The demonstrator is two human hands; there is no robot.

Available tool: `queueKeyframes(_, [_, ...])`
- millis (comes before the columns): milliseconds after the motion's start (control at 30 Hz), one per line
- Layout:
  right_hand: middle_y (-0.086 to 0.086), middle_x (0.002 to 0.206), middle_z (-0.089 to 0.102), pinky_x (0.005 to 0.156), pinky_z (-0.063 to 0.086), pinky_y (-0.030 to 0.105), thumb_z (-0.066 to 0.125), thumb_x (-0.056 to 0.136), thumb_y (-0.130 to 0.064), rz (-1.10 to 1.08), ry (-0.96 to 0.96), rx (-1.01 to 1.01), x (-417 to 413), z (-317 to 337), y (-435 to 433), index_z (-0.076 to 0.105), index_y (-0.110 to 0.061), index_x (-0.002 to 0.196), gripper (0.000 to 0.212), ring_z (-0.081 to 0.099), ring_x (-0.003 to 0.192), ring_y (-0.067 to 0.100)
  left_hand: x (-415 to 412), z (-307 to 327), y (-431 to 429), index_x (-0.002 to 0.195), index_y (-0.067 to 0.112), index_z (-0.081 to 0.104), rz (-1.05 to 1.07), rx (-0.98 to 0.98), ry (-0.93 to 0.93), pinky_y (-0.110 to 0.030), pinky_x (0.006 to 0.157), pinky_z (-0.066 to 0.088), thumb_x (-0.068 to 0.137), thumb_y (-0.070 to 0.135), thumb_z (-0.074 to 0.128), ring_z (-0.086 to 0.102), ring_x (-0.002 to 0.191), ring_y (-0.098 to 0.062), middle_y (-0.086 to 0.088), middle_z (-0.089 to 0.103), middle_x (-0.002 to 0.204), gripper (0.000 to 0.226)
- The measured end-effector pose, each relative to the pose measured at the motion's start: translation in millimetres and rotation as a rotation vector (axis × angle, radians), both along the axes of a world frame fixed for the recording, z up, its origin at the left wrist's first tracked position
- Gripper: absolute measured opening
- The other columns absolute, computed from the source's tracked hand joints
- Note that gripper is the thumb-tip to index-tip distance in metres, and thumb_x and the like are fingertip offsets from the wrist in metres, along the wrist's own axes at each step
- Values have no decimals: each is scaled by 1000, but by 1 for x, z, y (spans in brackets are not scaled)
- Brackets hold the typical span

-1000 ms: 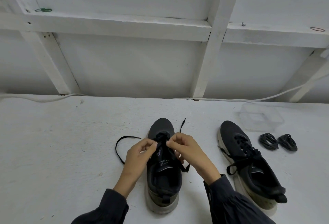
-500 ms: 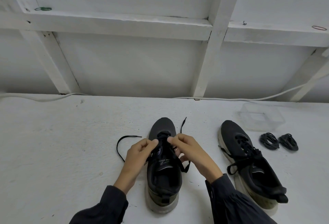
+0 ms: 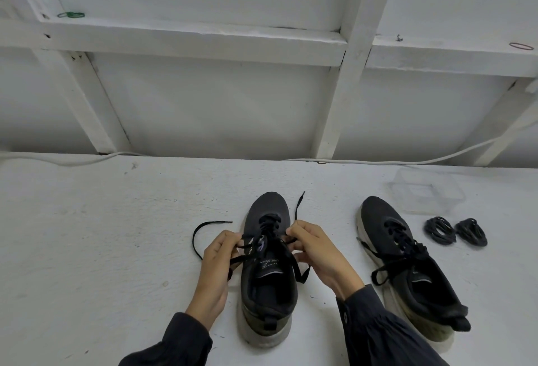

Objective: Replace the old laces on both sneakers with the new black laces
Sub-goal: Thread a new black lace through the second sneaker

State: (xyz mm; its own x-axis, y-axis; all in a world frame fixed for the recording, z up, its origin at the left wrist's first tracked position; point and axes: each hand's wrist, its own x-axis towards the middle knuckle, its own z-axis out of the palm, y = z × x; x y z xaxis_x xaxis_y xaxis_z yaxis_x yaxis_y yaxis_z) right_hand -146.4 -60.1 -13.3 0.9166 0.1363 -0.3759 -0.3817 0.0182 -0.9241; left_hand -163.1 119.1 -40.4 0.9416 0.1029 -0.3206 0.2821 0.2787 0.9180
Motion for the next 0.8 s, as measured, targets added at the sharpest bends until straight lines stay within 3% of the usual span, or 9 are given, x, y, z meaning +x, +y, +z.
queueKeyframes(133, [2, 76, 63, 53, 47, 23, 59, 97, -24, 2, -36, -26, -6, 4, -4, 57, -7, 90, 19, 57, 58, 12, -2, 1, 4, 72, 19, 56, -32, 137, -20, -24, 54, 32, 97, 25, 55, 37, 55, -8, 6, 42, 60, 26])
queueKeyframes(267, [7, 72, 64, 50, 49, 28, 66, 91, -42, 74, 20, -57, -15, 12, -15, 53, -9, 99, 36, 56, 57, 19, -1, 5, 8, 100, 15, 57, -49, 158, -18, -24, 53, 36, 95, 32, 58, 45, 53, -7, 7, 55, 66, 17])
queueKeyframes(367, [10, 71, 63, 50, 49, 29, 66, 92, -37, 163, 42, -62, -19, 18, -21, 52, -10, 94, 31, 55, 54, 21, -2, 9, 8, 97, 13, 54, -61, 182, -11, -18, 47, 37, 96, 31, 57, 53, 59, -13, -1, 60, 72, 19])
queueKeyframes(433, [11, 70, 63, 48, 46, 28, 65, 94, -30, 188, 25, -73, -20, 19, -22, 56, -9, 94, 23, 53, 50, 20, -4, 11, 7, 91, 10, 54, -71, 211, -42, -20, 52, 41, 95, 30, 58, 54, 54, -9, -3, 67, 81, 21])
queueKeyframes(500, [9, 67, 62, 43, 41, 26, 63, 95, -26, 191, -1, -103, -21, 19, -21, 60, -9, 96, 18, 50, 45, 19, -7, 12, 5, 88, 7, 57, -80, 260, -86, -21, 56, 43, 94, 29, 61, 53, 52, -7, -1, 69, 86, 23])
queueKeyframes(600, [6, 63, 61, 39, 34, 23, 65, 93, -28, 137, -51, -158, -20, 19, -14, 65, -8, 95, 21, 47, 40, 18, -8, 13, 4, 89, 13, 66, -95, 322, -125, -13, 49, 42, 91, 29, 65, 56, 64, -14, 4, 66, 87, 16])
queueKeyframes(800, [3, 66, 61, 41, 36, 23, 71, 89, -26, 79, -164, -232, -18, 15, -1, 62, -11, 79, 21, 53, 48, 17, -5, 12, -2, 94, 31, 73, -152, 518, -200, -27, 79, 55, 86, 31, 72, 66, 84, -2, 21, 69, 90, 8])
